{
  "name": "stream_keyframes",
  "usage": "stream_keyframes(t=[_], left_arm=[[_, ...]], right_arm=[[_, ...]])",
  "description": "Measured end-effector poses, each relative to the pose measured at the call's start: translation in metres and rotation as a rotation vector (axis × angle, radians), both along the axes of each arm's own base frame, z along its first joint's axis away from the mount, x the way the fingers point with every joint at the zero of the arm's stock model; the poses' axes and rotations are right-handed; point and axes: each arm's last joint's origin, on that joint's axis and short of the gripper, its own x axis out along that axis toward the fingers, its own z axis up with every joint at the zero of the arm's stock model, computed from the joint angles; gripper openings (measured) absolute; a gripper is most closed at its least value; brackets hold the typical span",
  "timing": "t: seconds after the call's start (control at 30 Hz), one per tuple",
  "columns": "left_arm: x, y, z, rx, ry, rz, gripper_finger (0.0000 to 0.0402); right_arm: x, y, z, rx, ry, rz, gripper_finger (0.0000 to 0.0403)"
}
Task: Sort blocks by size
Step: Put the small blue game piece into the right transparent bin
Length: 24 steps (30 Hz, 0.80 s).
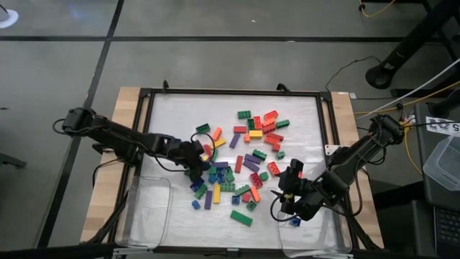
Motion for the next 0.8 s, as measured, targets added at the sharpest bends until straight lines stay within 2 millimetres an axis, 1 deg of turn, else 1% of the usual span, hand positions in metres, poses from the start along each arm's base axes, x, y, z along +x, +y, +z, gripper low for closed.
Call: stream_keyframes(t=[0.17, 0.3, 0.47, 0.67, 0.8], left_arm=[[0.015, -0.006, 0.02, 0.014, -0.267, -0.065, 0.0082], [0.028, -0.013, 0.029, 0.039, -0.451, -0.116, 0.0079], [0.044, -0.025, 0.024, 0.055, -0.599, -0.157, 0.0084], [0.061, -0.033, 0.013, 0.008, -0.754, -0.149, 0.0086], [0.074, -0.036, 0.014, -0.028, -0.845, -0.133, 0.0087]], right_arm=[[0.0, 0.0, 0.0, -0.003, 0.002, 0.001, 0.0276], [0.0, 0.0, 0.0, -0.021, 0.008, 0.021, 0.0276], [0.0, -0.001, 0.0, -0.077, 0.0, 0.047, 0.0276], [0.004, -0.003, 0.005, -0.281, -0.089, 0.056, 0.0276], [0.01, 0.0, 0.012, -0.424, -0.173, 0.077, 0.0276]])
